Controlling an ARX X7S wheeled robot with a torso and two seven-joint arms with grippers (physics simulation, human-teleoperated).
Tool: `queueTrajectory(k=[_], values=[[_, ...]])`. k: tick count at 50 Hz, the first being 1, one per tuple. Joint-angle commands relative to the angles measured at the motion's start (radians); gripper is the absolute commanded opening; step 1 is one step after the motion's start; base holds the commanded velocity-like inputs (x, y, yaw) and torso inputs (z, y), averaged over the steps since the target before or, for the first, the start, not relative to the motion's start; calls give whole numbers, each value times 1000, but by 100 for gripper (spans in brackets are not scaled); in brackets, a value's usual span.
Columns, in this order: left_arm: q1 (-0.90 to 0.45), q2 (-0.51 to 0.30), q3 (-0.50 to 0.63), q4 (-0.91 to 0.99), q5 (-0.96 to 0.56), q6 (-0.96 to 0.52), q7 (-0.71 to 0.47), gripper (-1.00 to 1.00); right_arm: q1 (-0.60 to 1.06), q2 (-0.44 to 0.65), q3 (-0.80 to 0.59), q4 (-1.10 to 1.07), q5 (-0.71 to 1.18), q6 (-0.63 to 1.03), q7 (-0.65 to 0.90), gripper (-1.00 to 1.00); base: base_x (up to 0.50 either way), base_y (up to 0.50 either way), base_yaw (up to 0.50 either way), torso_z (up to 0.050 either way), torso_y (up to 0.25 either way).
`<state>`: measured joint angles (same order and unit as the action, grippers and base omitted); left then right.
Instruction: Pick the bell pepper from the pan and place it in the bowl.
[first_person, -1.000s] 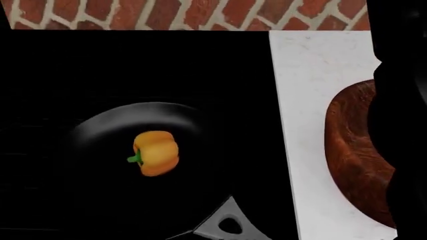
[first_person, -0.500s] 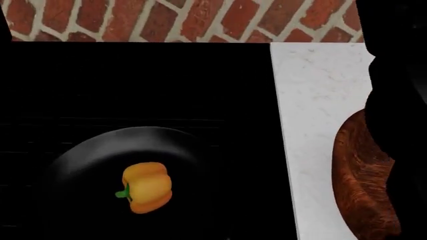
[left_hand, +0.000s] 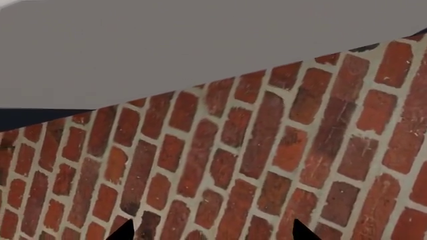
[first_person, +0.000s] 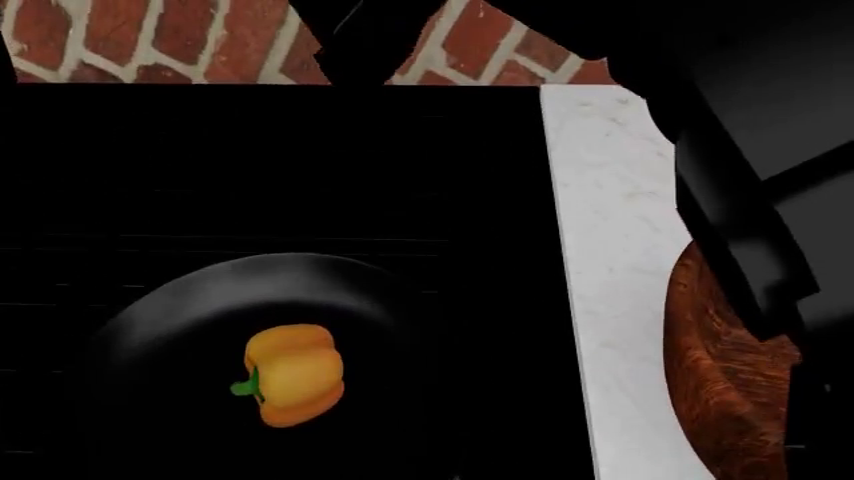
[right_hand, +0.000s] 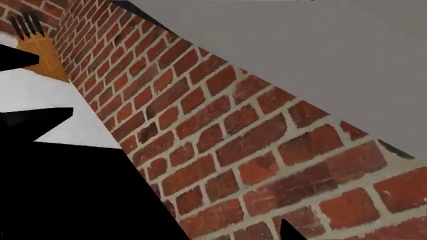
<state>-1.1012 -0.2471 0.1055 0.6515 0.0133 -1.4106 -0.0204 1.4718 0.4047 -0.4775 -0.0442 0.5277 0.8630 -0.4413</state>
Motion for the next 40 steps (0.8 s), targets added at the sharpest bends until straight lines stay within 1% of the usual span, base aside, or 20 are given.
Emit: queueTrajectory(k=[1, 11, 25, 40], values=[[18, 17, -12, -7, 31, 4, -2, 100, 41, 8, -159, 123, -44, -167, -314, 100, 0, 0, 0, 0, 0], [34, 13, -17, -10, 42, 8, -20, 100, 16, 48, -275, 56, -73, -237, -454, 100, 0, 0, 0, 0, 0], [36, 2, -21, 33, 56, -38, -37, 100, 11, 79, -372, -5, -86, -261, -570, 100, 0, 0, 0, 0, 0], [24, 7, -16, 40, 67, -63, -58, 100, 32, 147, -410, -128, -56, -165, -614, 100, 0, 0, 0, 0, 0]])
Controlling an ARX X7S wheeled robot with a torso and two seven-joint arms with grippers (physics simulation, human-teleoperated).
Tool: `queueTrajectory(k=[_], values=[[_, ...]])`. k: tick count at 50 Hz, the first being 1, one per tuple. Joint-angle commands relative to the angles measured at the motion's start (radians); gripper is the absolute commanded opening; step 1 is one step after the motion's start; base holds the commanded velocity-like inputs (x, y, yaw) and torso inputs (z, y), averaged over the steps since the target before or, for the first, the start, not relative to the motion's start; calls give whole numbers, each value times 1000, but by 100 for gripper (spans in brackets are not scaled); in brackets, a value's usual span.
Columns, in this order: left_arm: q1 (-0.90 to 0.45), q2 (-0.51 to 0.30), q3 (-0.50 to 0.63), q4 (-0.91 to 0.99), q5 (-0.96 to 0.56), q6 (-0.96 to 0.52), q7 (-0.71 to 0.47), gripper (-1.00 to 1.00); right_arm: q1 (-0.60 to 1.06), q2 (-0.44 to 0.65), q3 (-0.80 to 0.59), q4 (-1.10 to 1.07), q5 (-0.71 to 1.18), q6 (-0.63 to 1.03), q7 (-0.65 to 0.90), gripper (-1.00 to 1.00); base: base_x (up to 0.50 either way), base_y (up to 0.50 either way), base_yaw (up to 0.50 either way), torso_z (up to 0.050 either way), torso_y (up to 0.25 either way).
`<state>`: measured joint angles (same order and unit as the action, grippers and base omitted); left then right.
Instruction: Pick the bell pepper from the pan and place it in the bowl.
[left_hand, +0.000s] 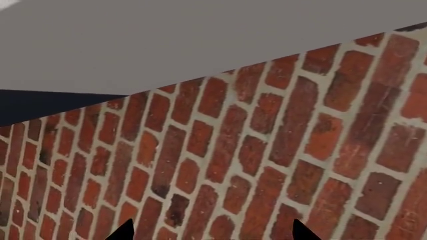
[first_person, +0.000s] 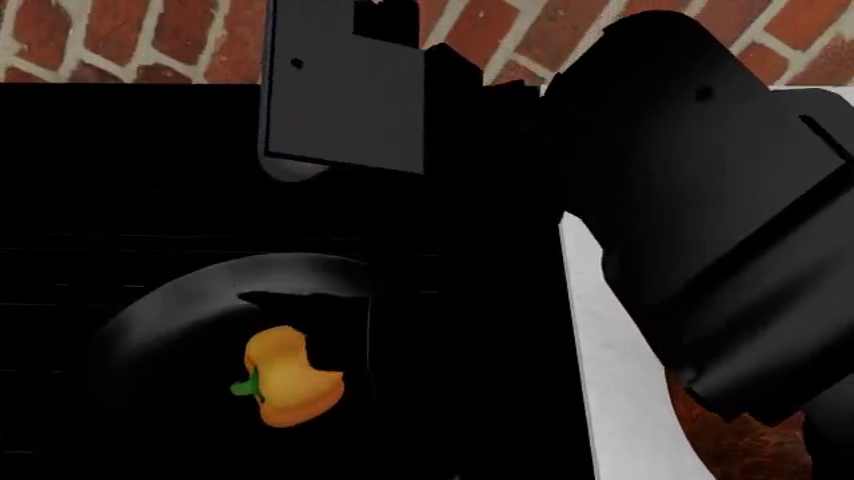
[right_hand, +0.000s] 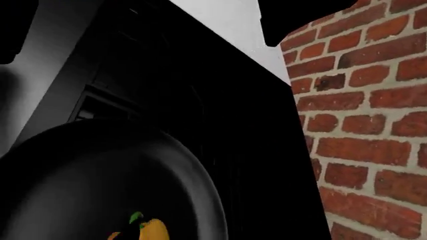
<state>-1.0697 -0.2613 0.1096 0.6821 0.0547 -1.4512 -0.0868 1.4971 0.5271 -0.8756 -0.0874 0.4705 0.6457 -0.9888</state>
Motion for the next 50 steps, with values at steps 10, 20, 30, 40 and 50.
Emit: queueTrajectory(k=[10, 20, 30, 40, 50], values=[[-25, 14, -17, 27, 37, -63, -3, 100, -2, 42, -13, -127, 69, 137, -87, 100, 0, 0, 0, 0, 0], [-11, 8, -24, 40, 44, -68, -9, 100, -3, 26, -27, -99, 100, 187, -98, 100, 0, 0, 0, 0, 0], [21, 1, -44, 37, 48, -45, -11, 100, 1, -7, -55, -56, 102, 193, -120, 100, 0, 0, 0, 0, 0], [38, -10, -64, 64, 57, -61, -13, 100, 16, -53, -72, 4, 83, 154, -140, 100, 0, 0, 0, 0, 0], [54, -10, -77, 57, 59, -46, -14, 100, 18, -85, -102, 66, 57, 111, -160, 100, 0, 0, 0, 0, 0]])
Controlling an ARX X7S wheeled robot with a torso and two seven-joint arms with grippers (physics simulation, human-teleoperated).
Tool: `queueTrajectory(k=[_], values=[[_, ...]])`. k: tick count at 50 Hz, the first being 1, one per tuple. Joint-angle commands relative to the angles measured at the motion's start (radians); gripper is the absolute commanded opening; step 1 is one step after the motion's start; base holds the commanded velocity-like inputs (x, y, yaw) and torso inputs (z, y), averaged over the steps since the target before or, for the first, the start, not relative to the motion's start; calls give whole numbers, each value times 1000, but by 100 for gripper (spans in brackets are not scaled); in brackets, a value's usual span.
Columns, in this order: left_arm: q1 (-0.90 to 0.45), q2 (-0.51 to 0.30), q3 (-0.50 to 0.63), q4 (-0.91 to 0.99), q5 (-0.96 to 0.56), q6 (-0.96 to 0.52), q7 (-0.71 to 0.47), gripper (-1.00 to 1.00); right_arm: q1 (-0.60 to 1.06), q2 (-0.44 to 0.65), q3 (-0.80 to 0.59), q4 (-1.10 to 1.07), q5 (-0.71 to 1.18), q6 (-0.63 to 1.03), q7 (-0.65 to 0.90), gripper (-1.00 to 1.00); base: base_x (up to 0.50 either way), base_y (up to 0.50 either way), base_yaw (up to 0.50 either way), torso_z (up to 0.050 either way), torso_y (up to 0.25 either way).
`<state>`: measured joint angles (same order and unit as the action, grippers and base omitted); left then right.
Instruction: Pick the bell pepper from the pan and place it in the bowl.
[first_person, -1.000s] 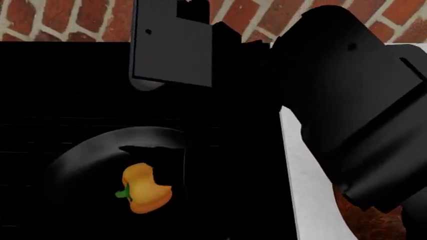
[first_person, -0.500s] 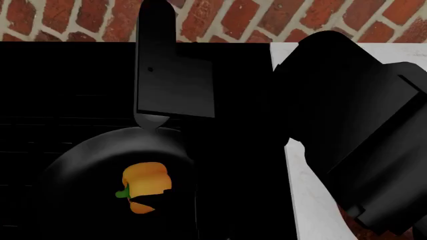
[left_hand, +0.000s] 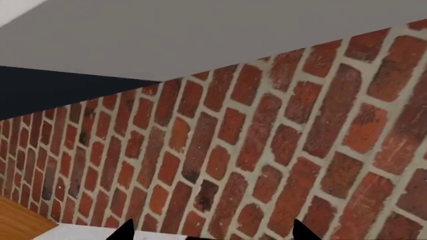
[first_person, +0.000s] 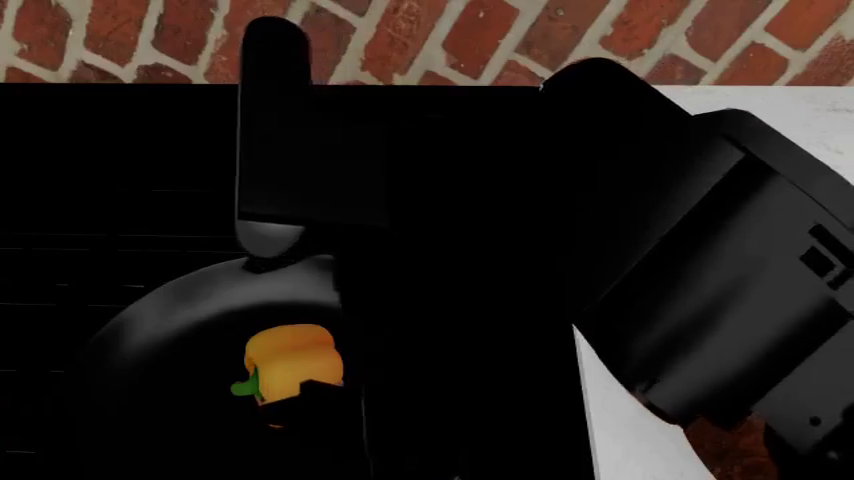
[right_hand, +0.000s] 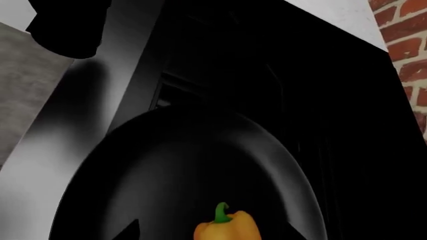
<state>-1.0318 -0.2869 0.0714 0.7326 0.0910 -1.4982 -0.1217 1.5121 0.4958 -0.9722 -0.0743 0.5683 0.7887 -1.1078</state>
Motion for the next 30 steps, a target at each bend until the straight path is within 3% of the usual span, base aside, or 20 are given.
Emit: queueTrajectory(k=[1, 30], values=[[19, 15, -42, 10, 23, 0, 20, 100, 3, -54, -8, 55, -42, -34, -43, 100, 0, 0, 0, 0, 0], [69, 12, -81, 43, 35, 3, 18, 100, 3, -108, -87, 181, -114, -119, -72, 100, 0, 0, 0, 0, 0]])
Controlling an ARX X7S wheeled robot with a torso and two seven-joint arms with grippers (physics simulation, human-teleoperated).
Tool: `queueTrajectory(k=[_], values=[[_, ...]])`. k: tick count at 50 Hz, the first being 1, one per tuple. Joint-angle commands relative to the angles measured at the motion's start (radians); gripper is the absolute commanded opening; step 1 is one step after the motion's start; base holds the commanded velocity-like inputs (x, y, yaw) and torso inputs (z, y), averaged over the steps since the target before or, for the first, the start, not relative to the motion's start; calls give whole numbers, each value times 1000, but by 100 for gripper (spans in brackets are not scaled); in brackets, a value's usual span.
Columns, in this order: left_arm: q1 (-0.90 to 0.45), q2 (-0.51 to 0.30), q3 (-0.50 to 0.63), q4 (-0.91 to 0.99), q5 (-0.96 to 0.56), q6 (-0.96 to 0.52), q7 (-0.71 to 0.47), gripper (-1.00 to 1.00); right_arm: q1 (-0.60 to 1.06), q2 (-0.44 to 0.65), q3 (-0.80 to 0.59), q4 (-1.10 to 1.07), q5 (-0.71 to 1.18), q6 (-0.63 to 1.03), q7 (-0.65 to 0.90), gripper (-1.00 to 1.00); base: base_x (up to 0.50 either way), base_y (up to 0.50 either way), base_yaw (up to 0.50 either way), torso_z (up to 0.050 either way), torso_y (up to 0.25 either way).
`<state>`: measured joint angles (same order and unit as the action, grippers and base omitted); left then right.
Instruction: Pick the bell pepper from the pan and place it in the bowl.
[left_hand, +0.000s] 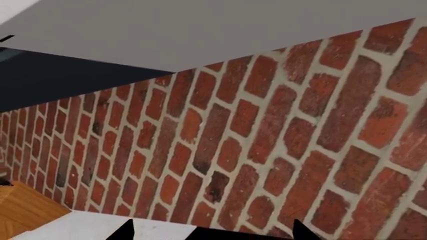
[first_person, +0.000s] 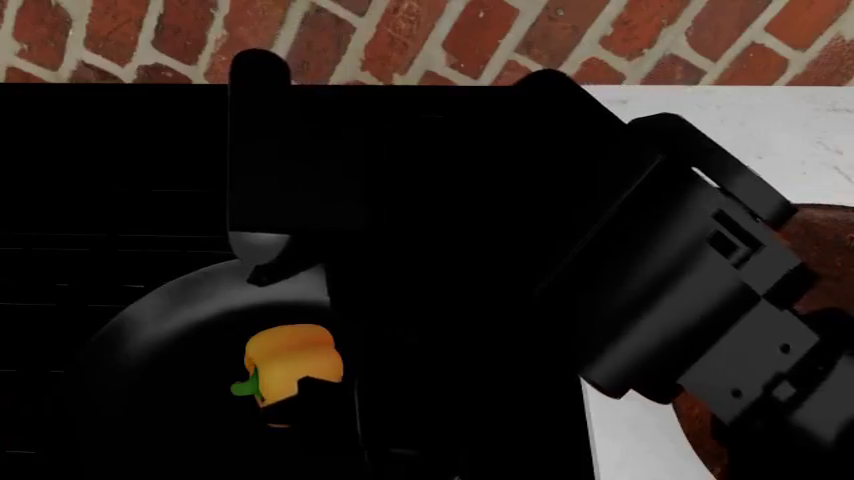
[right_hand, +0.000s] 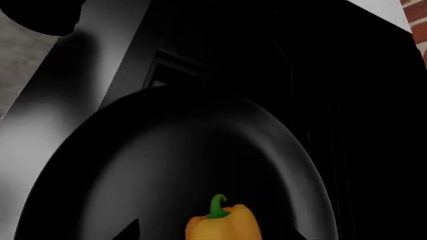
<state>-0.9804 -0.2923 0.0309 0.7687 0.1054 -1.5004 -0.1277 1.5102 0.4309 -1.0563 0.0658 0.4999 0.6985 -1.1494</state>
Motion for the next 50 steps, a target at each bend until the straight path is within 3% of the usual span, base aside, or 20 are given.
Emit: queueTrajectory(k=[1, 50], values=[[22, 17, -46, 6, 21, 8, 25, 100, 7, -47, -6, 45, -49, -32, -32, 100, 0, 0, 0, 0, 0], [116, 25, -118, -8, 32, 89, 11, 100, -21, -140, -107, 254, -116, -162, -78, 100, 0, 0, 0, 0, 0]])
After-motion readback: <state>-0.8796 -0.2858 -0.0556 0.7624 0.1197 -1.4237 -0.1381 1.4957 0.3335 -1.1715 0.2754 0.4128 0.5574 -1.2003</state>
